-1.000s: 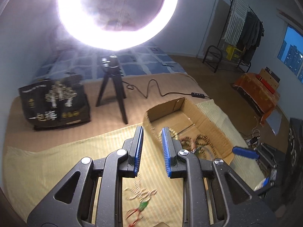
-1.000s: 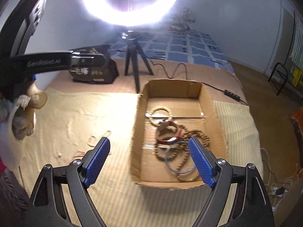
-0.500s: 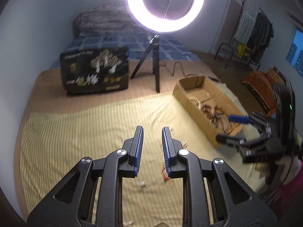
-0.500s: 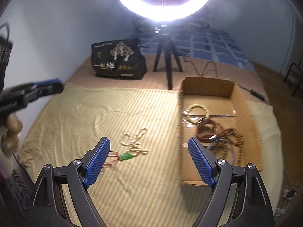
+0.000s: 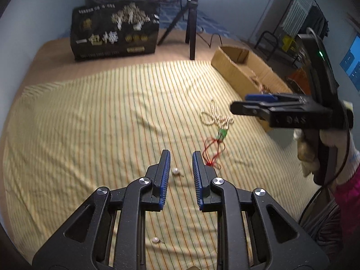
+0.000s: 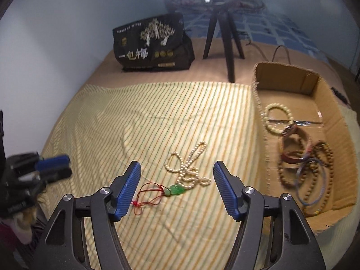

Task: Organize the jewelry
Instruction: 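Move left gripper toward the pearl earring while right gripper approaches the pearl necklace, then close right gripper on the pearl necklace while left gripper lowers to the pearl earring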

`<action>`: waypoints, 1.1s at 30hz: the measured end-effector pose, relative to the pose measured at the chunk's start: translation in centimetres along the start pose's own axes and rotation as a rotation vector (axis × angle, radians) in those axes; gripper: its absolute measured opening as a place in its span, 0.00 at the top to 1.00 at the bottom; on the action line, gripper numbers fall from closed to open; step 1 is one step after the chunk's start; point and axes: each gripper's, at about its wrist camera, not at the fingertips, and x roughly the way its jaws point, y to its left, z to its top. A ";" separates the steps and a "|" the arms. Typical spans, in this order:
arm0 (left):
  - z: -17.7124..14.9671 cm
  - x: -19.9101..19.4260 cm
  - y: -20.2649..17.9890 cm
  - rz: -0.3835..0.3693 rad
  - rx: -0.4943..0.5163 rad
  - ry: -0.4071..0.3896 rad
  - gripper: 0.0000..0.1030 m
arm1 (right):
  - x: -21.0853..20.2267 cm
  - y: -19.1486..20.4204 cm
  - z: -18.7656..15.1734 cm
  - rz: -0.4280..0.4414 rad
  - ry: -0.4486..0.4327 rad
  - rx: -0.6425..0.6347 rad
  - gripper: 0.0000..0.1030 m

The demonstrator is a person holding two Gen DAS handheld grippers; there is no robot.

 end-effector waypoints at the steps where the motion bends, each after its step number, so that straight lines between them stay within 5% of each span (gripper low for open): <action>1: -0.2 0.5 0.0 -0.008 -0.001 0.014 0.82 | 0.5 0.1 0.1 0.001 0.011 -0.004 0.37; 15: -2.2 5.6 0.1 0.023 0.042 0.130 0.82 | 5.5 -0.1 -0.1 -0.057 0.125 -0.044 0.43; 33: -1.9 7.6 0.2 0.046 0.063 0.139 0.88 | 8.0 0.3 -0.1 -0.109 0.162 -0.096 0.43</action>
